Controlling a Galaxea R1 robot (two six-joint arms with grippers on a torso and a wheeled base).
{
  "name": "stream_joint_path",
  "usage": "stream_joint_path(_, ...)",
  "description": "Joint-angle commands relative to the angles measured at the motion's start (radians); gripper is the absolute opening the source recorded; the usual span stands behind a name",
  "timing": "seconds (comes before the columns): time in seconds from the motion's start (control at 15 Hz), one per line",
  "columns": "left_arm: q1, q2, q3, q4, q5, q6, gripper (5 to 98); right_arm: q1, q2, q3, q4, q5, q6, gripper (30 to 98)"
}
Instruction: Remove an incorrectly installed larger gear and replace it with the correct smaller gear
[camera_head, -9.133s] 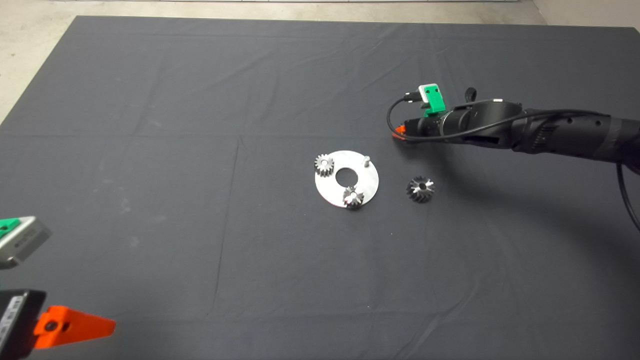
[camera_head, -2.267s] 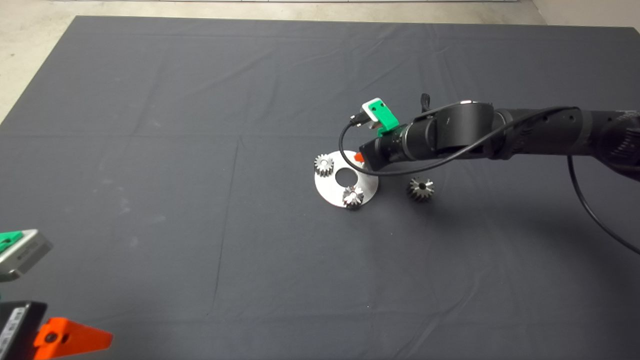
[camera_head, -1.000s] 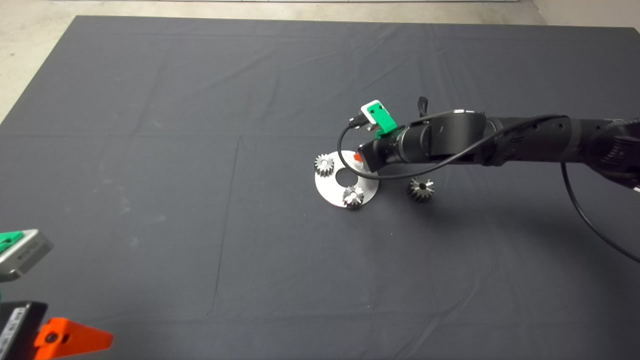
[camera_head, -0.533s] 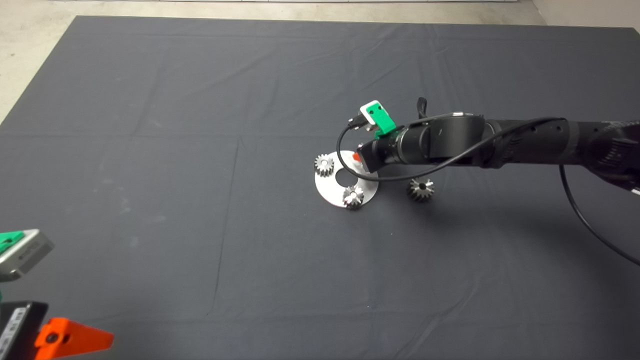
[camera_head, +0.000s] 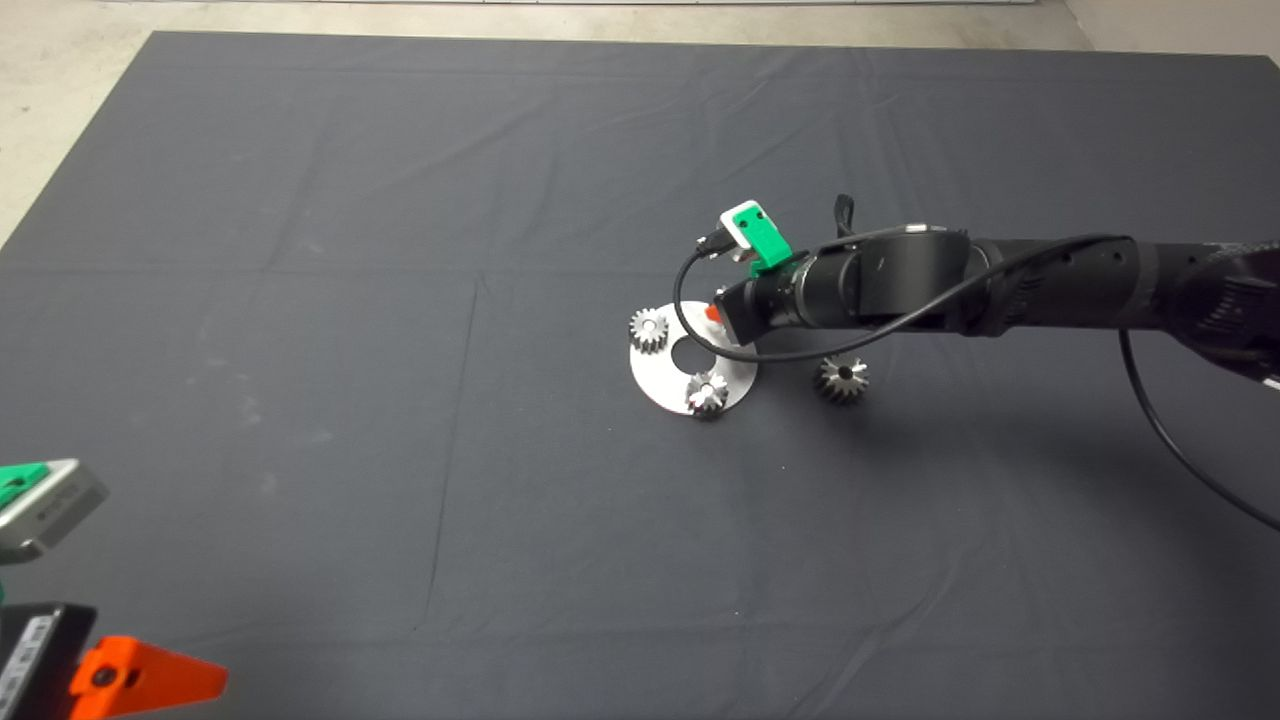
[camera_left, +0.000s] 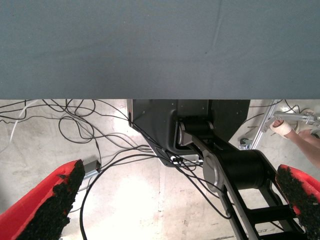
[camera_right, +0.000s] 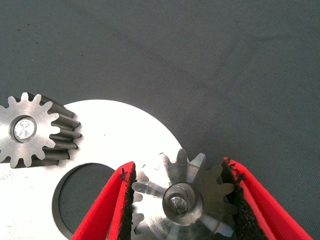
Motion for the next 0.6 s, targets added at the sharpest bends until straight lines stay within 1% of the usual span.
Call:
stream_joint_path(0.0,0.002,0.003,0.016,-0.013,0.004,-0.001,98.1,0.014,-0.008,0.006,-0.023,-0.001,-0.003,42.4)
stream_joint_path(0.53,0.004,0.005,0.015,-0.013,0.002,0.001,98.1,0.015,-0.013,0.010,-0.020,-0.001,-0.003,42.4)
